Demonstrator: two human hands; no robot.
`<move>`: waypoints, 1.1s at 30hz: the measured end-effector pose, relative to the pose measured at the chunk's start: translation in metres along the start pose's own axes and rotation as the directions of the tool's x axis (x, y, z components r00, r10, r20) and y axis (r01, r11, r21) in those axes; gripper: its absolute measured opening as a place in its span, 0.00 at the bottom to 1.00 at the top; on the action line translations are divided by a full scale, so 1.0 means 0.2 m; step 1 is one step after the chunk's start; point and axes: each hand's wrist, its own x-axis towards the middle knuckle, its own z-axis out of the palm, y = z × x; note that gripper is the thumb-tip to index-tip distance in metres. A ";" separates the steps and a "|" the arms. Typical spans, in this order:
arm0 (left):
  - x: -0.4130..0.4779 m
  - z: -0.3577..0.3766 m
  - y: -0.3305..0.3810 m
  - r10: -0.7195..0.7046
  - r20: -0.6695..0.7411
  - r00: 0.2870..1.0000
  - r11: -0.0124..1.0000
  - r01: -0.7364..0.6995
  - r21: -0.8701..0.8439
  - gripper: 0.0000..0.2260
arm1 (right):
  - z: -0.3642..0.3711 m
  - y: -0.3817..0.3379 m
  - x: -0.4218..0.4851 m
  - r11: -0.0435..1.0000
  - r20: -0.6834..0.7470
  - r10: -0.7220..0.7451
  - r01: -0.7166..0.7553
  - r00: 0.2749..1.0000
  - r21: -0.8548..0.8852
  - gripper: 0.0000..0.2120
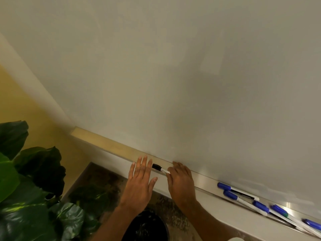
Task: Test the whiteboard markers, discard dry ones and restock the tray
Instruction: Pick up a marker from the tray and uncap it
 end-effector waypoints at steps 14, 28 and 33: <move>0.02 0.08 0.01 0.003 0.054 0.999 1.000 -0.002 -0.024 0.30 | 0.08 0.00 0.01 0.996 0.053 0.046 -0.042 0.998 -0.074 0.09; 0.05 0.03 0.16 0.034 -0.002 0.999 0.999 -0.034 -0.032 0.30 | -0.14 0.10 -0.17 0.995 -0.095 0.088 -0.083 0.992 0.056 0.27; 0.05 -0.02 0.33 0.059 -0.026 0.998 0.993 -0.061 -0.097 0.30 | -0.28 0.32 -0.38 0.992 -0.155 0.106 -0.095 0.982 0.079 0.21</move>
